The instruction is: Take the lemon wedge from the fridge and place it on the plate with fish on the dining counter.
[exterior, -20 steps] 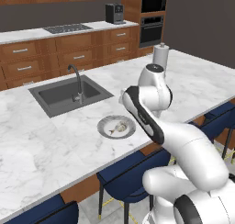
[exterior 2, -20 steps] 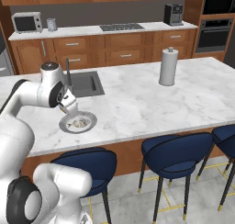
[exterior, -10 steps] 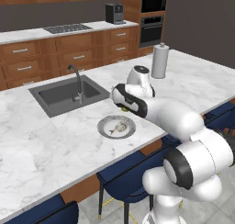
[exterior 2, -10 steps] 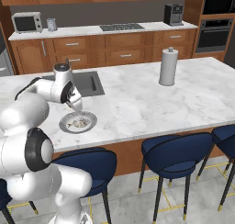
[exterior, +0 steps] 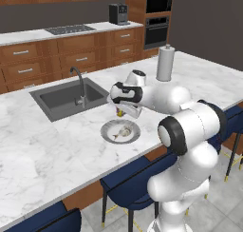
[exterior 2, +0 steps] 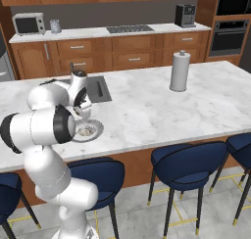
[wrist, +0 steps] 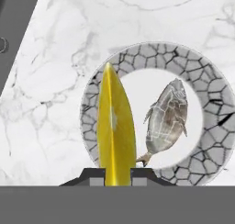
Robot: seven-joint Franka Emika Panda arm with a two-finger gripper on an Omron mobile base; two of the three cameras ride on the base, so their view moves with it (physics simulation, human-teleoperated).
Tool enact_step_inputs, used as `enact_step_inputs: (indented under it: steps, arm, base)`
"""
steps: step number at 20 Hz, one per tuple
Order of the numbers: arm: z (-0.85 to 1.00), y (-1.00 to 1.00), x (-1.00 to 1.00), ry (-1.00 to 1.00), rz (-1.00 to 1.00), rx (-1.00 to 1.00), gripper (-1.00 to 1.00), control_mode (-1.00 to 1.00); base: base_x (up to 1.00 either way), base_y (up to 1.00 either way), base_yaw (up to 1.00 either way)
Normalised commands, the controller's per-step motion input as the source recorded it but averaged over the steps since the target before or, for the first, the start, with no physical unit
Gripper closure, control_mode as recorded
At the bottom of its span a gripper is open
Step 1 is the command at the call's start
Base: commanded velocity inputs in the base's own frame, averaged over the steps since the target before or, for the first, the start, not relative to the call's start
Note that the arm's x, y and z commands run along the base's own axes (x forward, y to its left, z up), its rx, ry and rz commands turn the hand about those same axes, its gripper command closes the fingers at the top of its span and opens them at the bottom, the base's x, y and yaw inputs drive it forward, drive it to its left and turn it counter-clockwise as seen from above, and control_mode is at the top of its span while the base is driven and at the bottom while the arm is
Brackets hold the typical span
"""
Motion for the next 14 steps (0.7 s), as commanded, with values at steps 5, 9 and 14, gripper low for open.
enact_step_inputs:
  steps: [5, 9, 14]
  arm:
    - [-0.6, 0.29, 0.59, 0.12, 0.0, 0.0, 1.0, -1.0]
    - [-0.53, 0.35, 0.62, 0.09, 0.0, -0.01, 1.0, -1.0]
    - [-0.36, 0.3, 0.37, 0.05, -0.01, -0.1, 1.0, -1.0]
  base:
    - [0.0, 0.0, 0.0]
    - [0.0, 0.0, 0.0]
    - [0.0, 0.0, 0.0]
